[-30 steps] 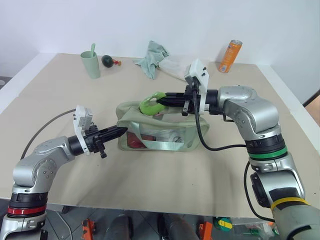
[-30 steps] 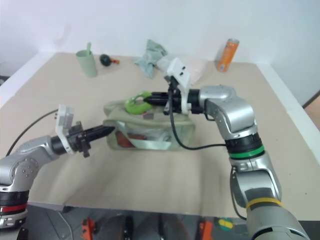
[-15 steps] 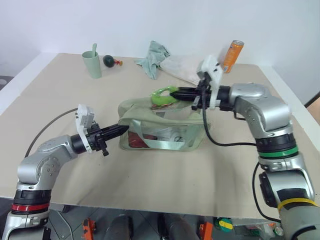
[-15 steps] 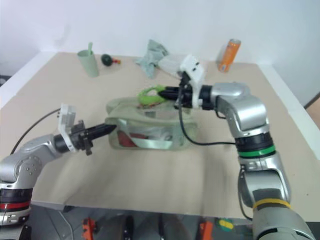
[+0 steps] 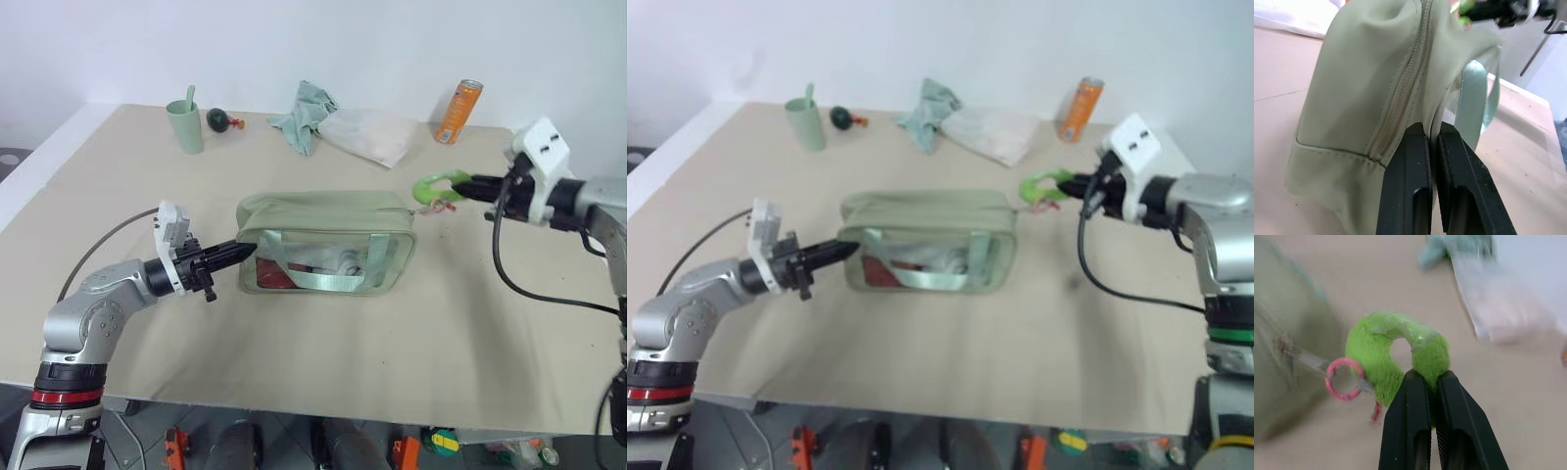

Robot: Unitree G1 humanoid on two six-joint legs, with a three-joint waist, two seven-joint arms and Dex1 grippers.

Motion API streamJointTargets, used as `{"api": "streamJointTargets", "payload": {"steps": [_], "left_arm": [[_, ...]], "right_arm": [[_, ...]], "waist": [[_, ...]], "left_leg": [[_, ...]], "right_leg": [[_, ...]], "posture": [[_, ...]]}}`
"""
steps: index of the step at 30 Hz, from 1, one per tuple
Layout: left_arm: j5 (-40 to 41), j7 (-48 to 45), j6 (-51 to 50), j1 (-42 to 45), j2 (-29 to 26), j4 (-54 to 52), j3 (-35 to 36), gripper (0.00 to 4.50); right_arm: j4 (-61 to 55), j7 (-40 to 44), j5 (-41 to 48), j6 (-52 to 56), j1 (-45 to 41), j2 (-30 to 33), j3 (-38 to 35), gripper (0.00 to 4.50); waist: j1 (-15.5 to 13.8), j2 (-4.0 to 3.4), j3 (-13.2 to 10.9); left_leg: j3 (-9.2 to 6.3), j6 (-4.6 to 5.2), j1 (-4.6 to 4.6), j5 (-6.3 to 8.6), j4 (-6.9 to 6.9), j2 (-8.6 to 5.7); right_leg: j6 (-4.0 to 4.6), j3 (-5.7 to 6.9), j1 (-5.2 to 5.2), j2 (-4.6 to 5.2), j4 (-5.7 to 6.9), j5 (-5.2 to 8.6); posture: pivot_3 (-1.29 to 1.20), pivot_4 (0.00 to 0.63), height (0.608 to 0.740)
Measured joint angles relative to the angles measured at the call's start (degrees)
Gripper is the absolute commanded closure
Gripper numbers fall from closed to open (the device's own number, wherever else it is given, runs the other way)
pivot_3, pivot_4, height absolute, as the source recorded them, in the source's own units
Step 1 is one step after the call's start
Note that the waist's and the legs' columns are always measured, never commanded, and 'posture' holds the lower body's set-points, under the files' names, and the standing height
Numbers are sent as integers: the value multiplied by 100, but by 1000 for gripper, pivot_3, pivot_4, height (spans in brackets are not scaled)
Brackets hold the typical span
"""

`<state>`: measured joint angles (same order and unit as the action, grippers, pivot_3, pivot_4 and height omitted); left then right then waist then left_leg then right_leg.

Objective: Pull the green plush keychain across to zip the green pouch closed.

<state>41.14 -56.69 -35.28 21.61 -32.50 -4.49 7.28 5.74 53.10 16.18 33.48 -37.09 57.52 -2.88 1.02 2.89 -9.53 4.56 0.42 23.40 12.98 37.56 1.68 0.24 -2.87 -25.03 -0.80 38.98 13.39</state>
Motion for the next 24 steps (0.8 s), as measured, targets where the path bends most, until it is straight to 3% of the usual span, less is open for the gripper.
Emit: {"api": "streamJointTargets", "payload": {"steps": [3, 12, 18, 19, 22, 24], "left_arm": [[-12, -8, 1, 63, 2, 86, -34, 4500], [11, 13, -122, 141, 9, 174, -20, 4500], [63, 125, -292, 175, 13, 174, 15, 4500], [65, 143, -339, 184, 16, 174, 27, 4500], [66, 176, -364, 188, 26, 173, 40, 4500], [82, 229, -387, 201, 49, 184, 64, 3727]], "right_arm": [[-121, -187, -218, -38, 322, -28, 210, 4466], [-415, -597, -652, 75, 720, -912, 982, 4466], [-428, -571, -700, 127, 662, -1002, 1020, 4466], [-426, -572, -698, 148, 621, -1016, 1018, 3770], [-427, -532, -542, 257, 548, -1036, 851, 2852], [-426, -505, -380, 342, 489, -1037, 618, 2070]], "waist": [[1, -2, 0], [8, -4, 0], [9, -4, 0], [11, -4, 0], [11, -4, 0], [11, -4, 0]], "left_leg": [[3, 12, 1, -7, 1, -6], [-4, 14, 0, -14, 2, -5], [-4, 15, 1, -13, 2, -5], [-4, 14, 0, -13, 2, -5], [-7, 15, 0, -14, 2, -4], [-6, 15, 0, -14, 1, -5]], "right_leg": [[-13, 0, 0, 8, -2, -8], [-18, 6, 1, 6, -1, -11], [-17, 6, 2, 6, -3, -11], [-17, 7, 2, 5, -2, -11], [-17, 10, 2, 4, -1, -11], [-17, 8, 2, 5, -1, -11]], "posture": [[0, 150, 740], [0, 150, 740], [0, 150, 740], [0, 150, 740], [0, 150, 740], [0, 150, 740]]}}
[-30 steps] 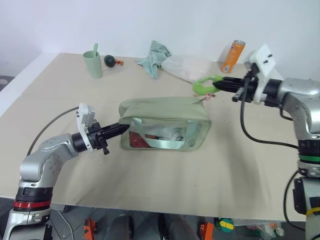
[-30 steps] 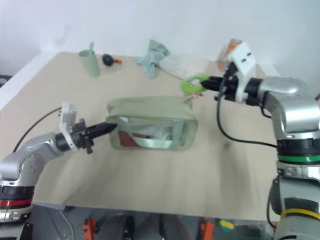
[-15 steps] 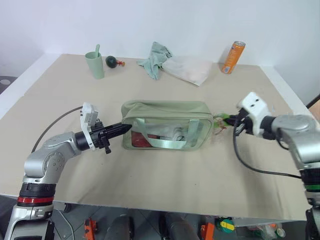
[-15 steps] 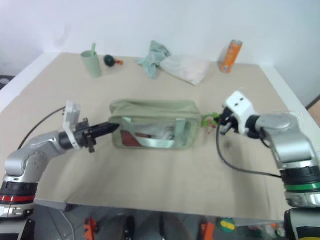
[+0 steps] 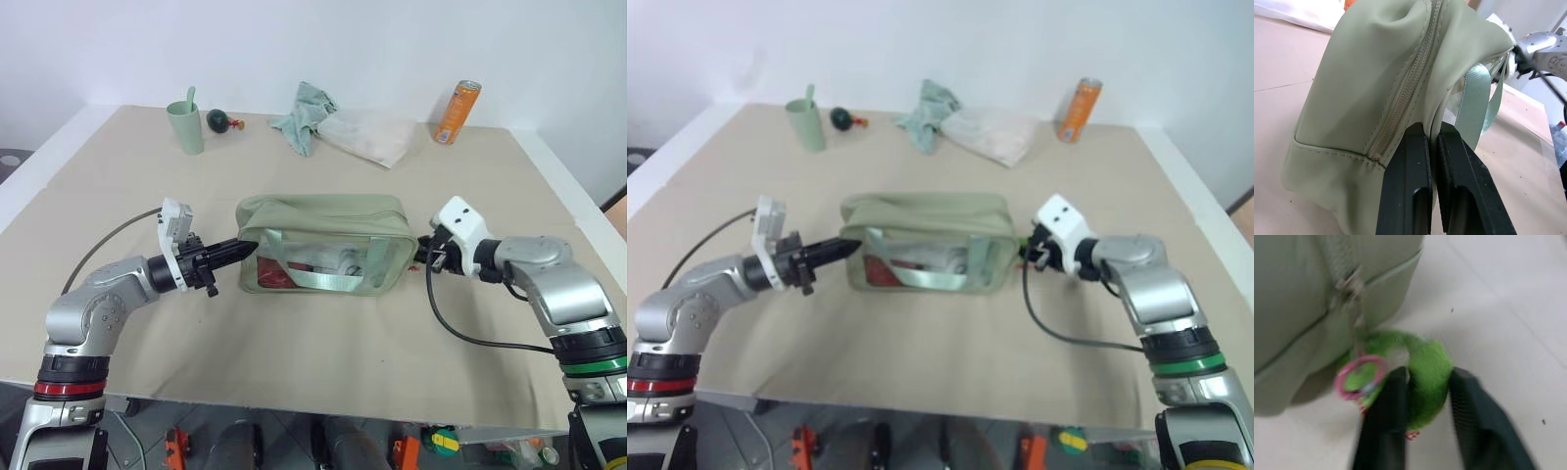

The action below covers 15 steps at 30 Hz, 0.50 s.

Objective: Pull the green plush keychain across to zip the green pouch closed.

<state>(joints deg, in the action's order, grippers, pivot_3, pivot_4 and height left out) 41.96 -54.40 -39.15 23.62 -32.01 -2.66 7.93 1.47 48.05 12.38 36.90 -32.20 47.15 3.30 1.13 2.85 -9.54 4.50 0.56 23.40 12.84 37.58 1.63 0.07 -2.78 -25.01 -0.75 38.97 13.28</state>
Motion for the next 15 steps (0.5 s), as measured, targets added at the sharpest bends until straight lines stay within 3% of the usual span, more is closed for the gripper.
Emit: {"api": "streamJointTargets", "payload": {"steps": [3, 7, 15], "left_arm": [[1, 100, -78, 11, 65, 157, -4, 2779], [-66, 241, -69, 69, 93, 224, -3, 1385], [619, 437, -428, 90, -127, 44, 882, 1385]], "right_arm": [[15, -1, 134, 44, -65, 2, -295, 1057], [157, 148, 423, 94, -62, 87, -737, 1008], [163, 849, 1068, 217, 624, 690, -1691, 1008]], "waist": [[3, 1, -1], [2, -1, -3], [15, 0, -5]], "left_leg": [[0, 0, 2, 0, 0, 1], [0, 0, 12, 0, -3, 0], [-5, 1, 17, 1, -7, 3]], "right_leg": [[0, 1, -1, -1, 0, 0], [0, -1, -10, -1, -1, 0], [-2, 3, -13, -3, -2, 5]], "posture": [[0, 150, 740], [0, 150, 740], [0, 150, 740]]}}
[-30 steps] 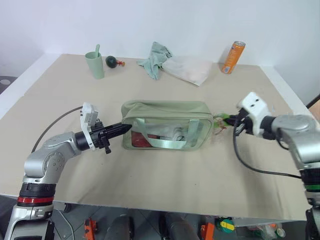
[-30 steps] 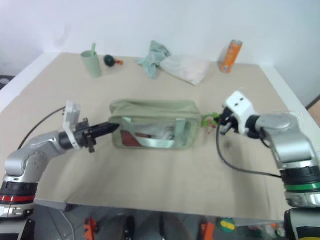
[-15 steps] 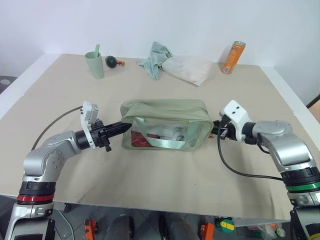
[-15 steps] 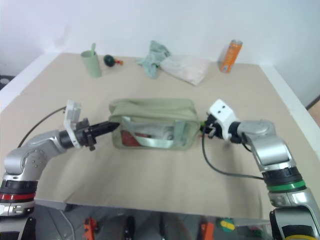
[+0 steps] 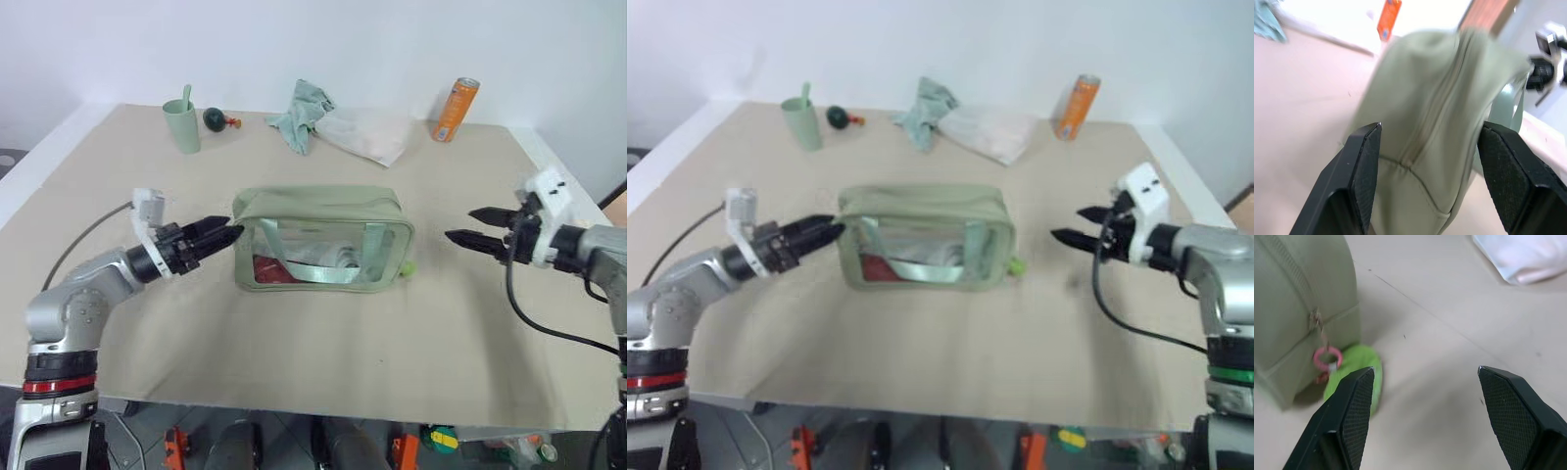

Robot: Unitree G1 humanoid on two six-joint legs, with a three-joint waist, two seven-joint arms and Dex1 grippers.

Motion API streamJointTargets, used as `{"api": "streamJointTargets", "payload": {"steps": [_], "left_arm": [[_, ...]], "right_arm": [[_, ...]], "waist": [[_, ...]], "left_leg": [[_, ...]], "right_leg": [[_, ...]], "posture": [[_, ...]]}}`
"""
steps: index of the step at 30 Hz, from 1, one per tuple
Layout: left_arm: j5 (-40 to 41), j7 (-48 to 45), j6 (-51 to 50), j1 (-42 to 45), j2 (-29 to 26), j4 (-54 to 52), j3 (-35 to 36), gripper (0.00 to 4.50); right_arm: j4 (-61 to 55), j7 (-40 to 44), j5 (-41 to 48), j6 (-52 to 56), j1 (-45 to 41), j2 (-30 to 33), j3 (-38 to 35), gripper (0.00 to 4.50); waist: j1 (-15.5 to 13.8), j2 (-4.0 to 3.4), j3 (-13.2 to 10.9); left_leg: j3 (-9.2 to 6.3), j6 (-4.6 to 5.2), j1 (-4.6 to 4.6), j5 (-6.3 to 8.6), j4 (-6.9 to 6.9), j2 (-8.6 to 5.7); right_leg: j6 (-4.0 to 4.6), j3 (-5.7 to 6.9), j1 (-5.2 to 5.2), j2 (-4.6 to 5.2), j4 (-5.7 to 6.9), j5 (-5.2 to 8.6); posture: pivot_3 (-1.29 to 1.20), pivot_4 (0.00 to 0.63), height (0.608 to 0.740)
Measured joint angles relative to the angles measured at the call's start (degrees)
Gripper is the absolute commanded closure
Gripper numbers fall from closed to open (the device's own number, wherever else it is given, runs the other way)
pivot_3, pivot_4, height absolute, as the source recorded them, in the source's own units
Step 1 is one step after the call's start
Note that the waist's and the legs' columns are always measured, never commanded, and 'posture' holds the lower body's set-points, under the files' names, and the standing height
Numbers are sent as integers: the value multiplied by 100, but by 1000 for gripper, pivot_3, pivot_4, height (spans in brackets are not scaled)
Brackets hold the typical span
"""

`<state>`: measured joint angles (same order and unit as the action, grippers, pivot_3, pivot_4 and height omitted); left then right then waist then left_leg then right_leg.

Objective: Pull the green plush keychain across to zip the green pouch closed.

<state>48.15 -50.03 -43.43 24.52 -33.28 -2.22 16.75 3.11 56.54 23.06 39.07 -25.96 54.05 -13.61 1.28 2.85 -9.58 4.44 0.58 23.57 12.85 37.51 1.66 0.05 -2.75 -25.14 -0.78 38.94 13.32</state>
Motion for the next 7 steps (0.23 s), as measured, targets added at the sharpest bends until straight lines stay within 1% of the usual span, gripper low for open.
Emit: {"api": "streamJointTargets", "payload": {"steps": [2, 4, 5, 6, 7], "left_arm": [[260, 24, -109, -85, -199, -49, 401, 1385], [376, -1, -161, -561, -581, 7, 932, 1385], [368, 4, -188, -915, -780, 201, 1302, 1385], [362, 4, -194, -988, -804, 269, 1394, 1385], [354, -45, -173, -1186, -860, 330, 1478, 1385]], "right_arm": [[21, 159, 194, 81, 204, 34, -268, 1008], [-196, 366, 514, 234, 697, 133, -771, 1008], [-393, 468, 669, 349, 1038, 218, -1056, 1008], [-433, 488, 714, 374, 1102, 225, -1118, 1008], [-775, 504, 842, 420, 1316, 225, -1234, 1008]], "waist": [[30, -2, -1], [74, -4, 0], [94, -5, -1], [98, -5, -1], [93, -5, -1]], "left_leg": [[4, 0, -3, 0, 0, 2], [5, -1, -14, 0, -15, 3], [4, -2, -19, 1, -22, 5], [2, -2, -19, 1, -21, 8], [-3, -6, -17, -2, -20, 8]], "right_leg": [[0, -1, -1, 0, 1, 0], [3, -1, 1, 0, 2, 9], [3, 3, 2, 0, 4, 16], [3, 8, 3, 0, 4, 17], [3, 15, 3, 2, 4, 17]], "posture": [[0, 150, 740], [0, 150, 740], [0, 150, 740], [0, 150, 740], [0, 150, 740]]}}
